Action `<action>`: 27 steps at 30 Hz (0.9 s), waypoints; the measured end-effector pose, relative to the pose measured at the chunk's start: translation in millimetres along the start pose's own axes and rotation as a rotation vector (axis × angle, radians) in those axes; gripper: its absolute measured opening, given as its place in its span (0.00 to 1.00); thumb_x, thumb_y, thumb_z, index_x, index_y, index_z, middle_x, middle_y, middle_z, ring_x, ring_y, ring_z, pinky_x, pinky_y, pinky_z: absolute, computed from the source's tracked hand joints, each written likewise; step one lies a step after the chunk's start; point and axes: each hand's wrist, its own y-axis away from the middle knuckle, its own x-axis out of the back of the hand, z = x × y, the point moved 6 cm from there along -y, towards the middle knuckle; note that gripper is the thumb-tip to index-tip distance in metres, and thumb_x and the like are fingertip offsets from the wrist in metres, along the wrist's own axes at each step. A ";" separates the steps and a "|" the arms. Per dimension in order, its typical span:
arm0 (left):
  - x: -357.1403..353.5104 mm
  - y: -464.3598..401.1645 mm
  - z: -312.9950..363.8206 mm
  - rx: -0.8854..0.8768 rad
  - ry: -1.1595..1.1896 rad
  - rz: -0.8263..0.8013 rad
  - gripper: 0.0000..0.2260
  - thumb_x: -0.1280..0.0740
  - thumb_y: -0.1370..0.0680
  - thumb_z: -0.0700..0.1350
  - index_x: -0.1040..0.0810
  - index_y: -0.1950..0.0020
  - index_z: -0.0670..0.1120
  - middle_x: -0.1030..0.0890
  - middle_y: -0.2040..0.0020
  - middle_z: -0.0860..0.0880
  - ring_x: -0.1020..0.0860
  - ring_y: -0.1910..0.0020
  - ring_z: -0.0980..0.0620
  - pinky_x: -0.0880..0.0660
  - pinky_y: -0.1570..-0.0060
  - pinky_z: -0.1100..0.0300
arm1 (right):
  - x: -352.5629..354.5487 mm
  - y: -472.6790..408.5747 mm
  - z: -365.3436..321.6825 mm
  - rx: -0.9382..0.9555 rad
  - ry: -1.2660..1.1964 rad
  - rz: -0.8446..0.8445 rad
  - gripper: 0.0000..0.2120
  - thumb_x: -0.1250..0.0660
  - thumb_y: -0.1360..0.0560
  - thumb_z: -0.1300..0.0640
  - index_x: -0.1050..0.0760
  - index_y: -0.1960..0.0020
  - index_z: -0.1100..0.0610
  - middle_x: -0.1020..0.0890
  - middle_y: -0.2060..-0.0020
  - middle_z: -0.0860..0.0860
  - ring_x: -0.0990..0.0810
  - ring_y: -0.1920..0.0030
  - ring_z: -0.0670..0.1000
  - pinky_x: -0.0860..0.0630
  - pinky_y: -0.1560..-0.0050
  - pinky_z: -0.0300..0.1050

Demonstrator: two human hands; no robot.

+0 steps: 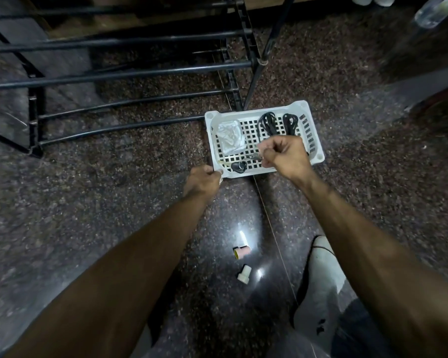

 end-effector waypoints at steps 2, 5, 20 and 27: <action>0.2 -0.5 0.4 -0.007 0.015 0.003 0.10 0.33 0.22 0.52 0.18 0.47 0.48 0.17 0.50 0.47 0.20 0.55 0.48 0.25 0.52 0.60 | -1.3 -17.7 4.3 -0.044 0.043 0.019 0.08 0.34 0.25 0.70 0.20 0.47 0.65 0.17 0.60 0.52 0.18 0.66 0.44 0.18 0.56 0.42; -0.9 -1.2 0.5 -0.026 0.028 -0.013 0.08 0.33 0.22 0.50 0.19 0.48 0.48 0.18 0.53 0.48 0.24 0.61 0.53 0.30 0.57 0.63 | -11.3 -33.8 21.8 -0.118 0.170 -0.010 0.09 0.33 0.25 0.68 0.19 0.48 0.58 0.17 0.48 0.51 0.18 0.51 0.48 0.20 0.47 0.41; -0.2 0.0 -3.1 -0.029 0.087 -0.058 0.11 0.31 0.23 0.51 0.19 0.46 0.46 0.17 0.52 0.46 0.19 0.56 0.50 0.24 0.55 0.62 | -47.6 -21.4 39.4 0.152 0.924 -0.130 0.09 0.39 0.20 0.55 0.23 0.44 0.52 0.21 0.47 0.52 0.21 0.52 0.51 0.24 0.48 0.46; 4.7 31.9 -18.4 -0.097 -0.002 -0.053 0.09 0.36 0.21 0.44 0.19 0.45 0.44 0.17 0.47 0.42 0.20 0.47 0.43 0.24 0.46 0.55 | -50.5 52.2 40.4 0.276 0.917 -0.124 0.13 0.40 0.22 0.53 0.25 0.40 0.51 0.23 0.47 0.50 0.25 0.52 0.50 0.27 0.54 0.43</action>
